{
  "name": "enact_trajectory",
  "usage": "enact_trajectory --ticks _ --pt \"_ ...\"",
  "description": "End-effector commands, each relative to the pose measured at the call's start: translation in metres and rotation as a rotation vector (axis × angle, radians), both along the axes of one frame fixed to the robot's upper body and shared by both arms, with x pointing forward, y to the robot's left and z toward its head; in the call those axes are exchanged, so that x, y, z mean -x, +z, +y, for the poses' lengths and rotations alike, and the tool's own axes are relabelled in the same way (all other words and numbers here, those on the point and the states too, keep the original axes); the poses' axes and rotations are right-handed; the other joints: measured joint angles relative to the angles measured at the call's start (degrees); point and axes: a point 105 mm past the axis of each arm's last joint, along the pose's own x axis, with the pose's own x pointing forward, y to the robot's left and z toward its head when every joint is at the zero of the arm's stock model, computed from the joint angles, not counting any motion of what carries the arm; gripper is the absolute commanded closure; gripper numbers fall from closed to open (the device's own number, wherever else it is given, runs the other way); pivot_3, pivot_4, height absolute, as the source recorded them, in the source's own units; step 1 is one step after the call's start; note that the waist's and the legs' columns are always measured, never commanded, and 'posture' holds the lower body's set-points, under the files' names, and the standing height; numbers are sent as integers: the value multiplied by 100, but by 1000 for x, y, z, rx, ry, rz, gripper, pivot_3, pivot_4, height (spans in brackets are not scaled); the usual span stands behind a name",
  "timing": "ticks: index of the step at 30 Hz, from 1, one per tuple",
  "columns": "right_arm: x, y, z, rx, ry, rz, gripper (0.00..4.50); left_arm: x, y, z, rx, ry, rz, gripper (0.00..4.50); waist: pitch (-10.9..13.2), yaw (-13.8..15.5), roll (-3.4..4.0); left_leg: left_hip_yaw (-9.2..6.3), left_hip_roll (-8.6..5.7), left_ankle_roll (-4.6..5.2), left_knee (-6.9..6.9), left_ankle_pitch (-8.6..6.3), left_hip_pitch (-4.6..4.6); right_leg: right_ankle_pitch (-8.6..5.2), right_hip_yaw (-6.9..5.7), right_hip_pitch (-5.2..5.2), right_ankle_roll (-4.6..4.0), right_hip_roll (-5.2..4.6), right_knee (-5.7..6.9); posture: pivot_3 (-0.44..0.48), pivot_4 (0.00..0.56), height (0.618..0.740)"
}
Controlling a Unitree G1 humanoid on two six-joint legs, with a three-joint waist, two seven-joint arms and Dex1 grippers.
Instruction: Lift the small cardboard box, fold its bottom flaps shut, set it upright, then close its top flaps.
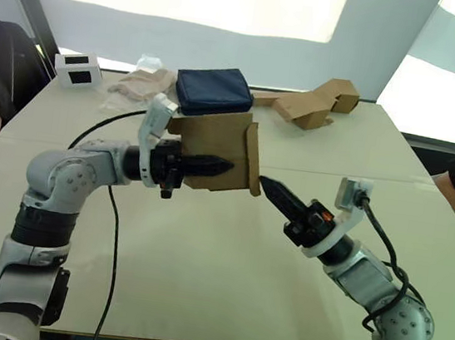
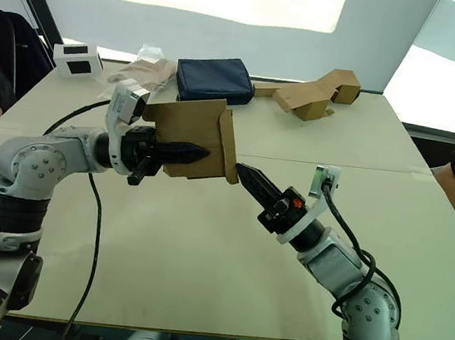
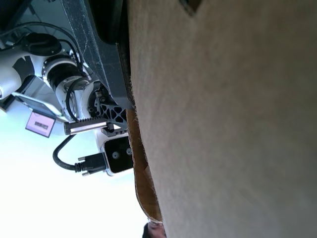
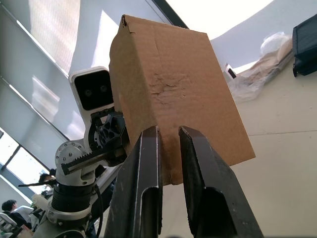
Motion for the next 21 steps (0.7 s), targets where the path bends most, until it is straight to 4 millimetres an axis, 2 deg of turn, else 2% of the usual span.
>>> enact_trajectory --ticks 1,3,20,21 --pt "7 11 1 10 14 -67 2869 4 10 -1 10 -16 -40 4500 0 0 0 0 0 0 0 0 0 0 0 0 0 0 0 0 150 740" --pt "6 11 1 11 9 -68 2006 5 11 -1 9 -19 -41 4500 0 1 0 0 0 0 0 0 0 0 0 0 0 0 0 0 150 740" --pt "1 19 -14 -71 -34 -61 2006 7 9 -1 -8 -31 -47 4500 0 1 0 0 0 0 0 0 0 0 0 0 0 0 0 0 150 740" --pt "1 19 -14 -72 -34 -60 2254 7 9 -1 -7 -31 -47 4500 0 1 0 0 0 0 0 0 0 0 0 0 0 0 0 0 150 740"
